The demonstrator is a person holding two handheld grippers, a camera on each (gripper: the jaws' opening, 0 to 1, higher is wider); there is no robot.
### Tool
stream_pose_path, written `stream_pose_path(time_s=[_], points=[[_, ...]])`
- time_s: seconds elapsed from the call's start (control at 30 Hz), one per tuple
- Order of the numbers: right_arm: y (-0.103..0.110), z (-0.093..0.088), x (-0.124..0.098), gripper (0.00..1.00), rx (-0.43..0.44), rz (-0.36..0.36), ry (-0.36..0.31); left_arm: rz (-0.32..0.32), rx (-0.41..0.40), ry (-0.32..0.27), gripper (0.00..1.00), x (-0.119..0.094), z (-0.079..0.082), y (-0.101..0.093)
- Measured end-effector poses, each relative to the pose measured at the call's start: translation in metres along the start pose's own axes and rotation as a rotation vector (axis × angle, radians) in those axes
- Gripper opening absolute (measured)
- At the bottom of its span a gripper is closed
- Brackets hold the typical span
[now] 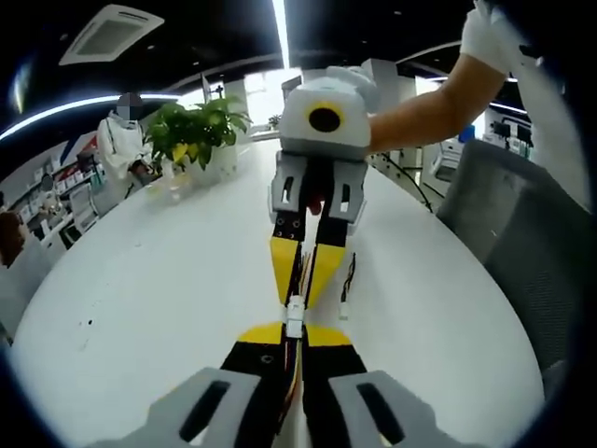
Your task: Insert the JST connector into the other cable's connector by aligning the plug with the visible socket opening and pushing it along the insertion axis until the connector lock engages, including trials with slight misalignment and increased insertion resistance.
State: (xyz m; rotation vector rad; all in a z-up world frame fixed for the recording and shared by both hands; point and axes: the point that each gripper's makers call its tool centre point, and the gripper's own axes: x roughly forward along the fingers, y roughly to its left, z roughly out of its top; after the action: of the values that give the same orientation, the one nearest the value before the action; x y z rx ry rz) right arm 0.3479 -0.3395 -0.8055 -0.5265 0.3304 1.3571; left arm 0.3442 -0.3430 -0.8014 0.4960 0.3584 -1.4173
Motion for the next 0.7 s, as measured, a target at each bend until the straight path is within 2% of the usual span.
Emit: stream_pose_path(time_s=[0.47, 0.7], points=[[0.003, -0.003, 0.0, 0.03, -0.006, -0.005, 0.003, 0.002, 0.001, 0.005, 0.0, 0.004, -0.002, 0.005], [0.003, -0.018, 0.011, 0.04, -0.017, 0.0, 0.027, 0.006, 0.018, 0.053, 0.0, 0.016, -0.018, 0.012]])
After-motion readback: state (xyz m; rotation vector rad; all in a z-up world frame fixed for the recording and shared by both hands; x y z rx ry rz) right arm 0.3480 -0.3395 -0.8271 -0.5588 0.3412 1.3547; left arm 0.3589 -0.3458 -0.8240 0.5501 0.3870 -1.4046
